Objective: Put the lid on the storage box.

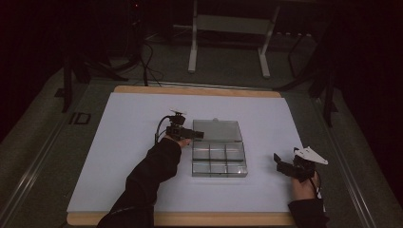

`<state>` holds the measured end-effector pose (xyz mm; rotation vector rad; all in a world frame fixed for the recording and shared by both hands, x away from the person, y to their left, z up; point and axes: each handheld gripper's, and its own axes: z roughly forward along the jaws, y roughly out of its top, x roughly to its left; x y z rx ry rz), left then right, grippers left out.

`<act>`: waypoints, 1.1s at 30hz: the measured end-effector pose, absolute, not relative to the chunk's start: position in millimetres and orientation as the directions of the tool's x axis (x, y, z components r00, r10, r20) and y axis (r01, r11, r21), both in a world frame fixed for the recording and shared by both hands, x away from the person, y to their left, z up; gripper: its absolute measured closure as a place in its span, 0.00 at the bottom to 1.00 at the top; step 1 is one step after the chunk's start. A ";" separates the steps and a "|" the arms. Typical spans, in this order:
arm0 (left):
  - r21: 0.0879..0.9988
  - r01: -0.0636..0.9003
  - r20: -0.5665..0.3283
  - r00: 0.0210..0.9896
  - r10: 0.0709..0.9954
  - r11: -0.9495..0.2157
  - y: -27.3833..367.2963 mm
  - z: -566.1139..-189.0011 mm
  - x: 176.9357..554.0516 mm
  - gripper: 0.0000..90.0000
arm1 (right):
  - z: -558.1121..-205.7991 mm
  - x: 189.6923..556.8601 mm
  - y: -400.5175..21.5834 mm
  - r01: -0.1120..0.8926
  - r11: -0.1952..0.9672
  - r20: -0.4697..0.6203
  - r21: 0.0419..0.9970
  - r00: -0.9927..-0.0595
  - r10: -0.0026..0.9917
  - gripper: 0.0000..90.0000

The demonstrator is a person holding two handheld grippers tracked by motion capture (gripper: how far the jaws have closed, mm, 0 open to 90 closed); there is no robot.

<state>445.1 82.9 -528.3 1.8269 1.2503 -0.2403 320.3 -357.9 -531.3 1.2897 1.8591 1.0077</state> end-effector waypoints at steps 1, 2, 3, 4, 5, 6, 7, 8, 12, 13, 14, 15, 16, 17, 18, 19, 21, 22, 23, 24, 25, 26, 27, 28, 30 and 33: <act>0.553 0.827 -0.588 0.474 0.656 -0.102 82.9 -528.3 445.1 0.53 | -531.3 320.3 -357.9 0.447 0.220 -0.084 0.867 -0.303 0.949 0.15; 0.578 0.810 -0.585 0.499 0.640 -0.103 83.7 -526.6 443.8 0.57 | -531.3 320.1 -357.8 0.447 0.220 -0.085 0.867 -0.302 0.949 0.15; 0.578 0.810 -0.585 0.499 0.640 -0.103 83.7 -526.6 443.8 0.59 | -531.3 320.1 -357.8 0.447 0.220 -0.085 0.867 -0.302 0.949 0.15; 0.599 0.793 -0.567 0.518 0.641 -0.111 83.2 -524.3 442.0 0.59 | -531.3 320.2 -357.9 0.447 0.221 -0.086 0.867 -0.303 0.949 0.15; 0.609 0.785 -0.555 0.526 0.645 -0.116 82.9 -522.8 440.7 0.62 | -531.3 320.2 -357.9 0.446 0.221 -0.086 0.867 -0.303 0.949 0.15; 0.623 0.772 -0.539 0.539 0.647 -0.124 83.0 -521.0 439.4 0.64 | -531.3 320.2 -357.8 0.446 0.222 -0.087 0.867 -0.303 0.949 0.15; 0.636 0.761 -0.525 0.550 0.650 -0.130 83.6 -519.1 437.9 0.66 | -531.2 320.2 -357.7 0.446 0.223 -0.088 0.867 -0.303 0.949 0.15; 0.652 0.747 -0.511 0.561 0.651 -0.132 84.4 -517.5 436.6 0.66 | -531.2 320.2 -357.7 0.446 0.223 -0.088 0.867 -0.303 0.949 0.15; 0.698 0.697 -0.448 0.604 0.659 -0.164 85.8 -510.7 431.4 0.74 | -531.3 321.1 -357.0 0.455 0.226 -0.094 0.861 -0.295 0.951 0.15; 0.713 0.676 -0.415 0.622 0.664 -0.188 85.0 -508.6 430.0 0.74 | -531.4 322.5 -357.1 0.466 0.220 -0.088 0.857 -0.288 0.954 0.15; 0.719 0.667 -0.403 0.631 0.663 -0.198 84.9 -507.8 429.3 0.75 | -531.3 322.8 -357.6 0.471 0.215 -0.081 0.856 -0.287 0.954 0.15; 0.726 0.658 -0.395 0.638 0.661 -0.201 85.5 -507.2 428.6 0.77 | -531.1 322.7 -357.9 0.474 0.201 -0.068 0.857 -0.284 0.956 0.15; 0.732 0.651 -0.392 0.645 0.656 -0.203 86.9 -506.9 428.1 0.78 | -530.7 323.1 -358.5 0.475 0.196 -0.059 0.858 -0.287 0.956 0.15; 0.735 0.648 -0.396 0.648 0.651 -0.198 88.0 -507.0 427.6 0.79 | -530.0 324.0 -358.7 0.486 0.184 -0.041 0.854 -0.290 0.956 0.15; 0.746 0.636 -0.391 0.658 0.643 -0.198 89.5 -507.3 426.8 0.80 | -529.4 325.1 -359.1 0.498 0.171 -0.020 0.850 -0.294 0.956 0.15; 0.746 0.636 -0.391 0.658 0.643 -0.198 89.5 -507.3 426.8 0.80 | -529.4 325.1 -359.1 0.498 0.171 -0.020 0.850 -0.294 0.956 0.15; 0.756 0.623 -0.383 0.669 0.637 -0.199 90.3 -507.5 426.1 0.81 | -524.7 328.8 -356.9 0.528 0.165 0.004 0.833 -0.305 0.952 0.16; 0.769 0.608 -0.374 0.680 0.630 -0.199 91.3 -508.0 425.6 0.82 | -521.9 330.1 -355.2 0.538 0.171 -0.004 0.825 -0.298 0.954 0.17; 0.774 0.601 -0.372 0.686 0.626 -0.199 91.8 -508.4 425.2 0.82 | -518.2 331.0 -354.2 0.538 0.166 0.007 0.826 -0.304 0.953 0.17; 0.774 0.601 -0.372 0.686 0.626 -0.199 91.8 -508.4 425.2 0.83 | -514.1 331.6 -353.0 0.530 0.156 0.020 0.834 -0.311 0.950 0.17; 0.777 0.598 -0.375 0.689 0.620 -0.194 92.9 -508.9 425.0 0.83 | -514.1 331.6 -353.0 0.530 0.156 0.020 0.834 -0.311 0.950 0.17; 0.779 0.597 -0.378 0.690 0.618 -0.191 93.4 -509.1 424.7 0.84 | -508.7 332.8 -350.9 0.525 0.153 0.025 0.838 -0.316 0.948 0.17; 0.783 0.591 -0.373 0.695 0.615 -0.193 93.7 -509.1 424.2 0.84 | -501.0 335.3 -346.9 0.512 0.156 0.027 0.845 -0.332 0.943 0.17; 0.789 0.582 -0.363 0.701 0.614 -0.198 93.8 -509.0 423.6 0.84 | -496.6 337.0 -344.2 0.501 0.163 0.021 0.850 -0.341 0.940 0.17; 0.794 0.573 -0.354 0.707 0.612 -0.202 94.0 -508.7 423.0 0.85 | -487.8 341.0 -337.3 0.480 0.184 0.008 0.858 -0.370 0.929 0.17; 0.799 0.562 -0.339 0.715 0.611 -0.214 94.2 -507.7 422.2 0.85 | -475.1 348.5 -323.3 0.451 0.225 -0.022 0.864 -0.412 0.911 0.17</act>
